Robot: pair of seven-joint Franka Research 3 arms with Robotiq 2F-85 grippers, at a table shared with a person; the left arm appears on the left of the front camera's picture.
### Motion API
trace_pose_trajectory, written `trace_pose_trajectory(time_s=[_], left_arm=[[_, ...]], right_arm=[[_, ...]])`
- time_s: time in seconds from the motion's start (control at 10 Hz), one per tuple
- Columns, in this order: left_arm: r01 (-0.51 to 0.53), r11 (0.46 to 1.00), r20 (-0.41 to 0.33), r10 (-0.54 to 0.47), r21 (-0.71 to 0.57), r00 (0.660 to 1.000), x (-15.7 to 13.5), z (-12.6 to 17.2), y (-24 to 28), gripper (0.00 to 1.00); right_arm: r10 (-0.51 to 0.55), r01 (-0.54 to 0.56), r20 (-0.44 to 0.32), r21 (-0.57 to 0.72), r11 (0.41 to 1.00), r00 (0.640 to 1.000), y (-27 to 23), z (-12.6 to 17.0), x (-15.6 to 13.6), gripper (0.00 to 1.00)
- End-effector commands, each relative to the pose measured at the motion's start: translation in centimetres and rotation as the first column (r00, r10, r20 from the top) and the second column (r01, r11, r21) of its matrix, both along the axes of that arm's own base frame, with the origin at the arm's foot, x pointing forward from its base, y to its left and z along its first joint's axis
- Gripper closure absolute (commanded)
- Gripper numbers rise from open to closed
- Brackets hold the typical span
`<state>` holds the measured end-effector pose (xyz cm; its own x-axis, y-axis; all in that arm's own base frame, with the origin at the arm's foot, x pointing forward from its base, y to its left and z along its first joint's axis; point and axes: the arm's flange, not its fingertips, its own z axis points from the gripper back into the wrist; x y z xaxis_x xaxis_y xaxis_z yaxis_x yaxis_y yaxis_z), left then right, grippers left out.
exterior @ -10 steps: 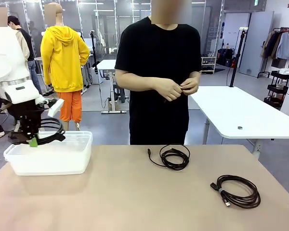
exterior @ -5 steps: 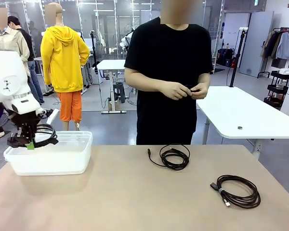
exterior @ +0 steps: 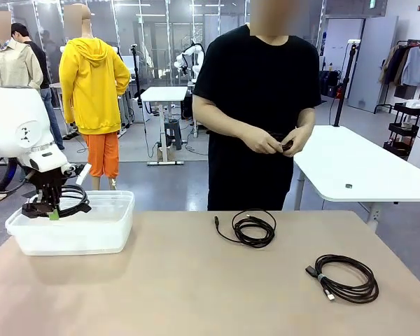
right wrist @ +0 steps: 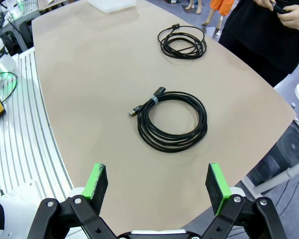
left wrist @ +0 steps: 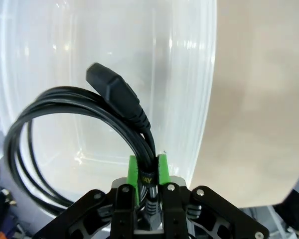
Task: Organize and store the cables.
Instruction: Place the Power Cable into the Organizing box.
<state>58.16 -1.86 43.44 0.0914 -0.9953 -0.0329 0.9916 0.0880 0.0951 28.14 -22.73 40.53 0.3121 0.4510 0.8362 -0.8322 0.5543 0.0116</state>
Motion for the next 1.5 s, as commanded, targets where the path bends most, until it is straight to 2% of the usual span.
trace_pose_trajectory(time_s=[0.0,0.1,0.2,0.3,0.6,0.7,0.8,0.9,1.0,1.1,1.3,1.4], left_arm=[[-0.007,1.000,0.011,0.007,0.012,1.000,-0.3,0.4,0.4,1.00],[-0.007,1.000,0.011,0.007,0.012,1.000,-0.3,0.4,0.4,1.00],[0.001,1.000,0.000,-0.001,0.002,1.000,0.0,0.0,0.0,0.82],[0.057,0.998,0.027,-0.057,0.017,0.998,-0.1,-0.4,-0.1,0.82],[0.011,1.000,0.021,-0.011,-0.008,1.000,1.6,-1.9,0.6,0.82],[-0.021,1.000,0.007,0.021,-0.009,1.000,1.5,-1.9,0.6,0.63],[-0.012,1.000,0.007,0.011,0.010,1.000,1.3,-2.0,0.4,0.48],[-0.022,1.000,0.011,0.022,0.007,1.000,1.0,-2.0,0.4,0.22],[-0.027,1.000,0.016,0.027,0.006,1.000,0.7,-1.8,0.4,0.08],[-0.027,1.000,0.028,0.027,0.011,0.999,0.4,-1.6,0.3,0.00],[-0.032,0.999,0.061,0.032,-0.001,0.998,-0.4,-0.7,0.1,0.00],[-0.041,0.999,0.082,0.042,-0.010,0.996,-1.1,-0.3,0.1,0.03]], right_arm=[[0.007,-0.007,0.026,0.004,1.000,1.000,0.0,-0.1,0.1,0.00],[0.007,-0.007,0.026,0.004,1.000,1.000,0.0,-0.1,0.1,0.00],[0.007,-0.007,0.026,0.004,1.000,1.000,0.0,-0.1,0.1,0.00],[0.007,-0.007,0.026,0.004,1.000,1.000,0.0,-0.1,0.1,0.00],[0.007,-0.007,0.026,0.004,1.000,1.000,0.0,-0.1,0.1,0.00],[0.007,-0.007,0.026,0.004,1.000,1.000,0.0,-0.1,0.1,0.00],[0.007,-0.007,0.026,0.004,1.000,1.000,0.0,-0.1,0.1,0.00],[0.007,-0.007,0.026,0.004,1.000,1.000,0.0,-0.1,0.1,0.00],[0.007,-0.007,0.026,0.004,1.000,1.000,0.0,-0.1,0.1,0.00],[0.007,-0.007,0.026,0.004,1.000,1.000,0.0,-0.1,0.1,0.00],[0.007,-0.007,0.026,0.004,1.000,1.000,0.0,-0.1,0.1,0.00],[0.007,-0.007,0.026,0.004,1.000,1.000,0.0,-0.1,0.1,0.00]])
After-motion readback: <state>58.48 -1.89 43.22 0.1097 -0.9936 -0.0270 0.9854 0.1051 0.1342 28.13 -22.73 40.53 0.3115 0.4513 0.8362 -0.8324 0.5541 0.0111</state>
